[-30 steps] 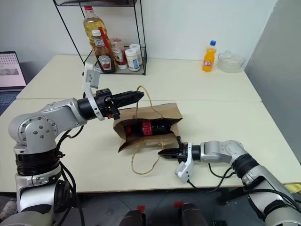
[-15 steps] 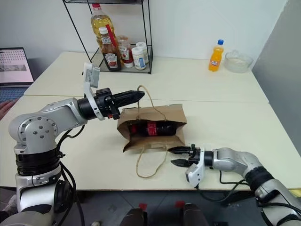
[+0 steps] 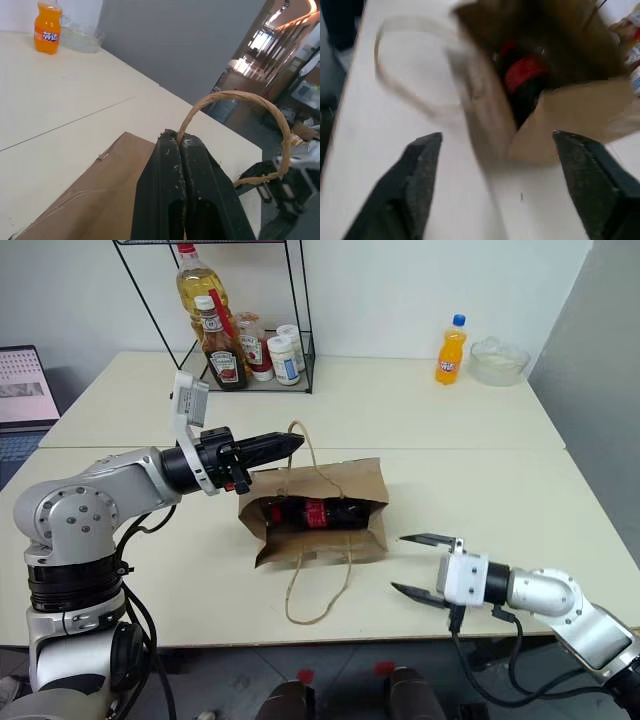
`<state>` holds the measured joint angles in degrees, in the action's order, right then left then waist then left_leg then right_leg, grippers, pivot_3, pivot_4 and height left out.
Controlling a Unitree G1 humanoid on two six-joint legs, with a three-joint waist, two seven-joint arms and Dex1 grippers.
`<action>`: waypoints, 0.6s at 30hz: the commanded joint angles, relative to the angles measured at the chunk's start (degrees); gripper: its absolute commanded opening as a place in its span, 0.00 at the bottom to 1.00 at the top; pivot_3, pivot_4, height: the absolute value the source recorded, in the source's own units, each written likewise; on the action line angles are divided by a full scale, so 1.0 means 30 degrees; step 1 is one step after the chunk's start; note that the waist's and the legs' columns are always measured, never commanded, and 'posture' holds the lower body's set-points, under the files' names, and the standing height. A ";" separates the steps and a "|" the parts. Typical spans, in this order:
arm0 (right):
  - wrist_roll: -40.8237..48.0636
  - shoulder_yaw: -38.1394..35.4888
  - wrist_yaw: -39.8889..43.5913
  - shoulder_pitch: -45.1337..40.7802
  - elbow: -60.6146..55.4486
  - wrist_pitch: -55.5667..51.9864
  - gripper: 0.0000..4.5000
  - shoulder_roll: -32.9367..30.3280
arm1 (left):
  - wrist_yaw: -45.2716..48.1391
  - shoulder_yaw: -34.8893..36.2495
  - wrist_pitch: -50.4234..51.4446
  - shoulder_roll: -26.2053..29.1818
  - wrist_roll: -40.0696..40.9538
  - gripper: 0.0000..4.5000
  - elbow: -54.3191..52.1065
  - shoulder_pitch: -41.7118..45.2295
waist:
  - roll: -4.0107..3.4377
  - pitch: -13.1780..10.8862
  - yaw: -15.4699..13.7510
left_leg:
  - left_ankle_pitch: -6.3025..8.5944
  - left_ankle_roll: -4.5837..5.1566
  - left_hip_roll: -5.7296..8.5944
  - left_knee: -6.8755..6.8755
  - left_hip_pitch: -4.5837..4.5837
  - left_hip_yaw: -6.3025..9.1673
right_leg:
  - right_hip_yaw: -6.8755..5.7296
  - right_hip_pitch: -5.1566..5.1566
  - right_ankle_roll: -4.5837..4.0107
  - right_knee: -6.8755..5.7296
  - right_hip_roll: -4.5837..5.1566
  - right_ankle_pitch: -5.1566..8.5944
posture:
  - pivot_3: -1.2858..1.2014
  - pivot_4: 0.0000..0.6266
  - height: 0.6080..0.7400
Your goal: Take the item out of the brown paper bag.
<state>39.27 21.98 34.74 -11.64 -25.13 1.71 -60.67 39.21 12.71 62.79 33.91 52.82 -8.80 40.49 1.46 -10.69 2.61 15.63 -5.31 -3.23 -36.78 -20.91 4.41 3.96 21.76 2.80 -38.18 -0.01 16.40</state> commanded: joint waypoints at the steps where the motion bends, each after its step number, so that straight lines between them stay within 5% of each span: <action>1: 0.8215 -0.1588 -0.1247 -0.2432 -0.2534 -0.6524 0.47 0.0856 | 0.0228 -0.0064 -0.0474 0.0235 -0.0118 0.00 0.0037 0.0591 | -0.0003 -0.0013 -0.0032 | 0.0000 0.0000 0.0000 -0.0010 -0.0009 0.0000 | -0.0001 0.0000 -0.0002 0.0005 0.0000 -0.0008 | 0.52 0.24 1.00; 4: 1.2455 -0.2102 -0.2630 -0.4272 -0.2316 -0.9781 0.22 0.2654 | 0.0284 -0.0211 -0.0519 0.0260 -0.0156 0.00 0.0212 0.0833 | 0.0004 -0.0017 -0.0161 | 0.0003 0.0003 0.0001 -0.0012 -0.0054 0.0012 | -0.0026 0.0016 -0.0018 0.0046 0.0002 -0.0015 | 0.52 0.24 1.00; 7: 1.3262 -0.1851 -0.3432 -0.5532 -0.1783 -1.1607 0.01 0.5108 | 0.0286 -0.0306 -0.0556 0.0273 -0.0111 0.00 0.0309 0.1011 | 0.0002 -0.0018 -0.0295 | 0.0003 0.0005 0.0001 -0.0039 -0.0273 0.0023 | -0.0049 0.0220 -0.0039 0.0038 0.0002 -0.0032 | 0.52 0.24 1.00; 18: 0.7065 -0.0265 -0.1648 -0.6898 0.3009 -1.2979 0.01 1.2498 | 0.0017 -0.0298 -0.0489 0.0152 0.0030 0.00 0.0073 0.1068 | -0.0007 -0.0023 -0.0263 | -0.0012 -0.0014 0.0006 -0.0075 -0.0557 0.0031 | -0.0072 0.0589 -0.0067 -0.0228 0.0013 -0.0022 | 0.52 0.24 1.00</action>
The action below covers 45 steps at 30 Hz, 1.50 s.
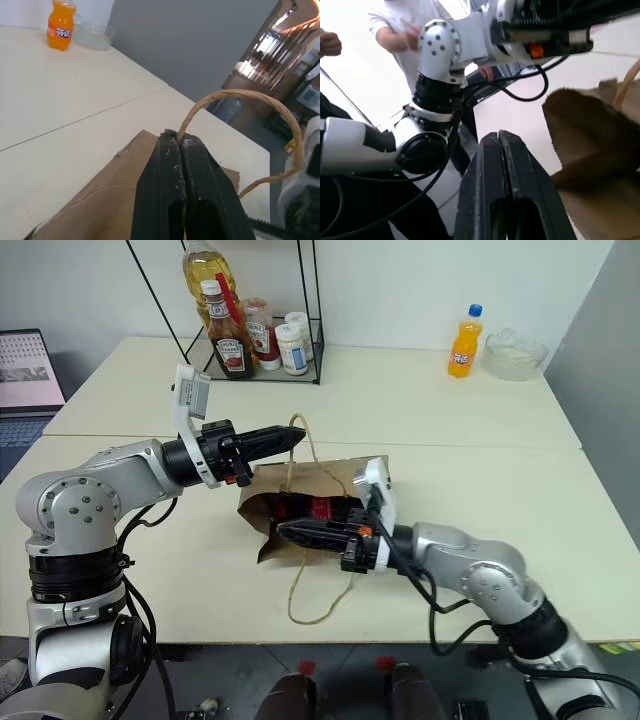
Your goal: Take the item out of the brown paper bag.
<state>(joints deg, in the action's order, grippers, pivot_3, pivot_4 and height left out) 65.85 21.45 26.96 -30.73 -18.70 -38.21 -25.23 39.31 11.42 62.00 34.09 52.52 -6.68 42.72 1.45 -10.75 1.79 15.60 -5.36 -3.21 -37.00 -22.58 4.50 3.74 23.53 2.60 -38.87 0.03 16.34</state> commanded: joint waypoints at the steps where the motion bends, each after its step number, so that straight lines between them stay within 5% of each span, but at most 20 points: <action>1: -0.2963 0.0093 0.1171 -0.0674 0.1523 0.0793 0.01 0.1103 | -0.0046 0.0124 -0.0234 0.0067 0.0126 0.00 -0.0657 0.0320 | -0.0004 -0.0002 0.0013 | -0.0005 -0.0001 0.0000 0.0000 0.0007 0.0000 | 0.0000 0.0000 0.0001 -0.0018 -0.0003 0.0000 | 0.52 0.24 1.00; 9: -1.0825 0.0312 0.0794 -0.1469 0.4431 0.4056 0.01 0.3234 | -0.0215 0.0175 -0.0163 -0.0046 0.0240 0.00 -0.0791 0.0239 | -0.0010 -0.0005 0.0037 | -0.0025 -0.0006 -0.0006 -0.0006 0.0025 0.0002 | 0.0000 -0.0001 0.0003 -0.0046 -0.0018 -0.0002 | 0.52 0.24 1.00; 19: -1.7864 0.1239 -0.0821 -0.0382 0.2520 0.3199 0.01 0.1416 | -0.0405 0.0284 -0.0170 -0.0121 0.0445 0.00 -0.1086 0.0054 | -0.0010 -0.0005 0.0013 | -0.0031 -0.0019 -0.0004 -0.0003 0.0015 0.0001 | -0.0001 -0.0001 -0.0001 -0.0039 -0.0007 -0.0002 | 0.52 0.24 1.00; 23: -1.9984 0.1868 -0.0394 -0.0418 0.2118 0.3469 0.21 0.0561 | -0.0427 0.0255 -0.0235 -0.0221 0.0399 0.00 -0.1070 0.0101 | -0.0009 -0.0005 0.0035 | -0.0033 -0.0019 -0.0004 -0.0005 0.0024 0.0001 | 0.0000 -0.0001 0.0000 -0.0051 -0.0011 -0.0002 | 0.52 0.24 1.00; 33: -2.5389 0.3845 0.1001 -0.2153 0.5612 0.5919 0.97 -0.0322 | -0.0575 0.0316 -0.0658 -0.0486 0.0138 0.00 -0.0543 0.0685 | -0.0008 -0.0004 0.0032 | -0.0038 -0.0019 -0.0003 -0.0019 0.0033 0.0001 | -0.0002 -0.0014 -0.0002 -0.0053 -0.0010 -0.0006 | 0.52 0.24 1.00; 45: -2.8389 0.4414 0.2366 -0.3884 0.9900 0.6903 0.99 0.1195 | -0.0706 0.0364 -0.0810 -0.0515 0.0258 0.00 -0.0846 0.0387 | -0.0008 -0.0002 0.0082 | -0.0097 -0.0088 -0.0003 -0.0015 0.0068 0.0001 | 0.0002 -0.0037 -0.0022 -0.0060 -0.0009 -0.0034 | 0.52 0.24 1.00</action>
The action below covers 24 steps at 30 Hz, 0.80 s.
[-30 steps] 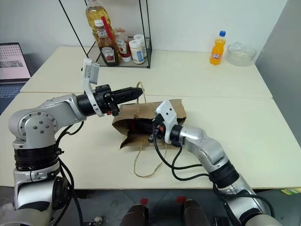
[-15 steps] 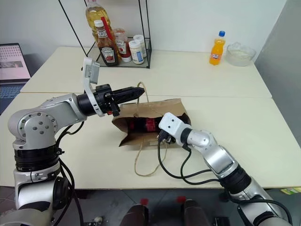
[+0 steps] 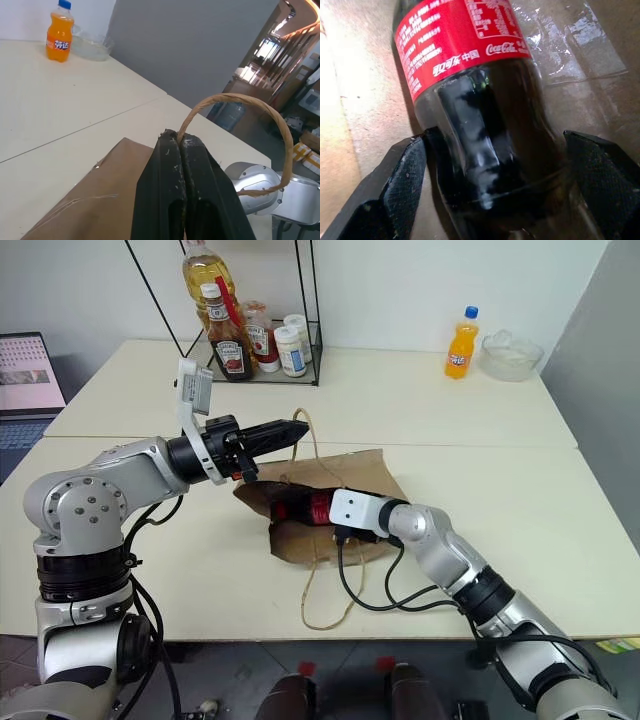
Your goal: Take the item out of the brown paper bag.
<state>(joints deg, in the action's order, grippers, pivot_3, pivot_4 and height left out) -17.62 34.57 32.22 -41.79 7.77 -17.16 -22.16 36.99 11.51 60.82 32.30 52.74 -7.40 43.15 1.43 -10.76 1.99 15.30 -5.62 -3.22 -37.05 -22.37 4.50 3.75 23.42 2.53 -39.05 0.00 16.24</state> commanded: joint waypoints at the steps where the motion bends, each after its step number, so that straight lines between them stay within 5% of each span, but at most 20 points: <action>1: -0.0636 -0.0036 0.0674 -0.0317 0.1440 -0.0030 0.99 0.0269 | 0.0050 0.0331 -0.0438 0.0065 0.0179 0.00 -0.0638 0.0207 | -0.0001 0.0001 0.0032 | 0.0004 0.0012 0.0000 0.0004 0.0019 0.0000 | 0.0001 -0.0013 -0.0001 -0.0002 -0.0001 0.0000 | 0.52 0.24 1.00; 3: -0.0718 -0.0175 0.0814 -0.0541 0.1966 0.0246 0.99 0.0355 | 0.0021 0.0352 -0.0468 0.0048 0.0187 0.00 -0.0692 0.0139 | -0.0001 0.0001 0.0088 | 0.0015 0.0034 0.0000 0.0010 0.0086 0.0000 | 0.0006 -0.0062 -0.0001 -0.0001 -0.0002 -0.0001 | 0.52 0.24 1.00; 8: -0.0772 -0.0652 0.1337 -0.0558 0.1808 0.0837 0.74 -0.0005 | -0.0140 0.0441 -0.0468 0.0033 0.0251 0.00 -0.0918 -0.0081 | 0.0000 0.0002 0.0117 | 0.0018 0.0039 0.0000 0.0011 0.0108 -0.0002 | 0.0011 -0.0078 -0.0001 -0.0008 -0.0003 0.0000 | 0.52 0.24 1.00; 24: 0.1783 -0.4006 0.3374 0.2214 -0.5992 0.0546 0.73 -0.1180 | -0.1570 -0.0312 -0.2141 -0.0433 -0.2384 0.00 -0.0100 -0.0258 | -0.0001 0.0000 -0.0035 | 0.0013 0.0030 0.0004 0.0019 0.0078 -0.0001 | 0.0007 -0.0062 -0.0002 0.0003 0.0000 0.0000 | 0.52 0.24 1.00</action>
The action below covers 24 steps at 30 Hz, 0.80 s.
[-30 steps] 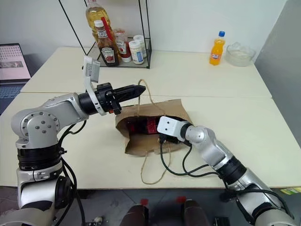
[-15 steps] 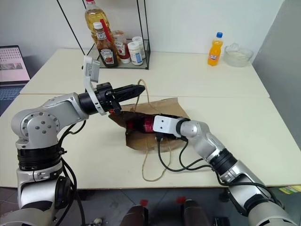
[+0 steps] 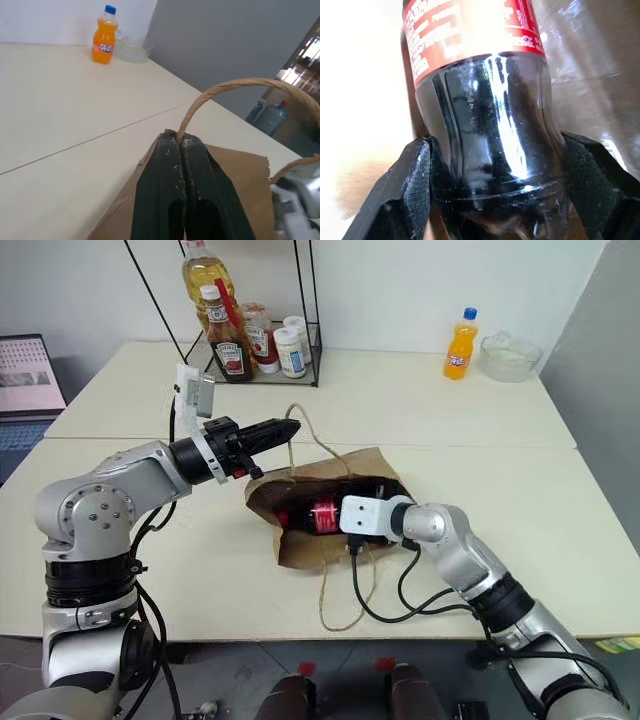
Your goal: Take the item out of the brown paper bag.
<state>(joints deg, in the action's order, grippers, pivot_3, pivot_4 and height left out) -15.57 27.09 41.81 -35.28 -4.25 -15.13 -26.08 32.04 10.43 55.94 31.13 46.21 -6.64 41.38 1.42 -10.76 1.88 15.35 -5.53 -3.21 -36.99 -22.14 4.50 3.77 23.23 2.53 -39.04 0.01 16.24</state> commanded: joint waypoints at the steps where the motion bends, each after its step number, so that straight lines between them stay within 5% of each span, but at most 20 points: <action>1: 0.1482 -0.1886 0.0266 0.0269 -0.2380 -0.0286 0.73 0.0106 | 0.0107 0.0003 -0.0541 -0.0067 -0.0242 0.00 -0.0338 0.0368 | 0.0000 0.0000 0.0001 | 0.0001 0.0001 0.0000 0.0000 0.0000 0.0000 | 0.0000 0.0000 0.0000 0.0001 0.0000 0.0000 | 0.52 0.24 1.00; 11: 0.6860 -0.6488 0.3471 0.4167 -0.6682 -0.0231 0.73 -0.3010 | 0.0193 -0.0324 -0.0878 -0.0170 -0.0959 0.00 0.0382 0.0861 | -0.0001 -0.0001 -0.0061 | 0.0007 0.0013 0.0040 -0.0003 -0.0030 0.0001 | 0.0002 -0.0001 0.0000 0.0024 0.0036 0.0001 | 0.52 0.24 1.00; 18: 1.3183 -1.0769 0.4387 0.5131 -0.9725 -0.6084 0.73 -0.5142 | 0.0508 -0.0471 -0.1019 -0.0205 -0.1360 0.00 0.0696 0.0859 | -0.0010 -0.0006 0.0062 | 0.0007 0.0022 0.0053 -0.0003 0.0000 0.0010 | 0.0026 -0.0001 0.0003 0.0000 0.0031 0.0001 | 0.52 0.24 1.00; 24: 1.5047 -1.3559 0.2644 0.3979 -0.8426 -1.0507 0.73 -0.7042 | 0.0765 -0.0516 -0.1044 -0.0275 -0.1550 0.00 0.0856 0.0916 | -0.0010 -0.0006 -0.0009 | 0.0007 0.0028 0.0065 -0.0002 0.0004 0.0010 | 0.0036 -0.0004 0.0003 0.0001 0.0032 0.0001 | 0.52 0.24 1.00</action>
<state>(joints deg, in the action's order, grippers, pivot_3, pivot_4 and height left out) 28.79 -10.10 51.43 -22.27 -30.60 -44.49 -45.39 33.47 8.31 54.30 30.17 41.59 -3.62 42.91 1.39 -10.78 1.86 15.37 -5.44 -2.98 -36.99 -22.13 4.53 3.88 23.22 2.54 -39.03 0.12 16.24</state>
